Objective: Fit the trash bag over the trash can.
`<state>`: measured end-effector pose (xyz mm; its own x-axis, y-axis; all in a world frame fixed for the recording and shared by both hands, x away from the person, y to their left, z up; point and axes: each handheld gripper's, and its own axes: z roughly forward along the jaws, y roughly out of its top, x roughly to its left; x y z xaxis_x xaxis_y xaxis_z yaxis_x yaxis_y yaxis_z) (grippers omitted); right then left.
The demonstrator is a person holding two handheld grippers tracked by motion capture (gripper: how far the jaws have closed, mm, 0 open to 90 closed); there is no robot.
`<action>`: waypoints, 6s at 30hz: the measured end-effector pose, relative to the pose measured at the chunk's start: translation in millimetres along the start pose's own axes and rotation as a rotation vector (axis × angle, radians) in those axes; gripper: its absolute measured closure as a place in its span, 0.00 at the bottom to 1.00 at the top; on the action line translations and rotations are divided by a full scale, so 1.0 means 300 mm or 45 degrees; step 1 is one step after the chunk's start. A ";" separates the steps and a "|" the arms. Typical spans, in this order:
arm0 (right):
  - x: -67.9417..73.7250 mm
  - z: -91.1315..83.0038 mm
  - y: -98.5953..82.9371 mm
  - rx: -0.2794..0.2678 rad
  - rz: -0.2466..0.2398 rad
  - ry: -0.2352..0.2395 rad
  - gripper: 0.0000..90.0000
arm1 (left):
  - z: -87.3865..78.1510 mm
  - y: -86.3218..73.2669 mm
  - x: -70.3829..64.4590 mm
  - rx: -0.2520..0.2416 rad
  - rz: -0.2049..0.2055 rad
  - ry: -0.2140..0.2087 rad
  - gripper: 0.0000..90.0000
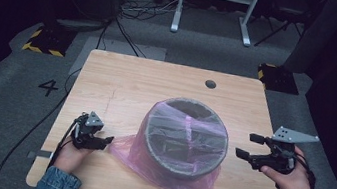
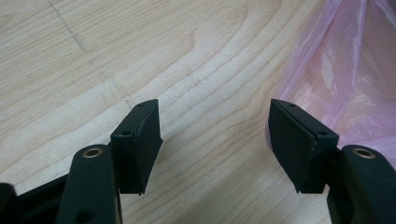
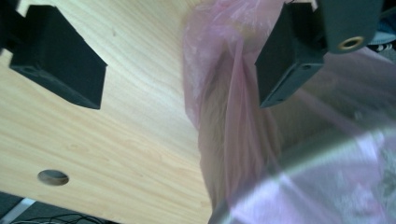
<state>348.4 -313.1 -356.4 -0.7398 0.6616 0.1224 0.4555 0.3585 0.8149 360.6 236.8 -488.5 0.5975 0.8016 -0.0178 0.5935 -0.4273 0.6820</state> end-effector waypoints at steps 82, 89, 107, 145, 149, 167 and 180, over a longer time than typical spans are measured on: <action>0.356 0.674 0.255 0.516 -0.241 0.113 0.34 | -0.025 -0.070 0.011 -0.127 -0.025 0.053 0.28; 0.355 0.675 0.261 0.550 -0.235 0.170 0.35 | -0.015 -0.073 0.007 -0.102 -0.009 0.079 0.28; 0.403 0.368 0.434 0.115 -0.303 0.367 0.40 | -0.007 -0.074 0.004 -0.088 0.000 0.099 0.29; 0.457 0.706 0.206 0.704 -0.546 0.297 0.32 | -0.005 -0.074 -0.004 -0.089 0.040 0.108 0.29; 0.434 0.678 0.244 0.629 -0.459 0.310 0.32 | -0.005 -0.074 -0.005 -0.094 0.043 0.111 0.29; 0.344 0.364 0.429 0.207 -0.336 0.236 0.34 | -0.072 -0.083 -0.045 -0.195 0.078 0.131 0.29; 0.125 0.206 0.393 0.089 -0.181 -0.018 0.35 | -0.070 -0.130 -0.022 -0.056 0.000 0.218 0.32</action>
<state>404.8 -205.3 -290.8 -0.7924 0.6101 0.0003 0.3803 0.4936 0.7821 322.1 256.9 -499.6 0.4945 0.8629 0.1044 0.5670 -0.4114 0.7136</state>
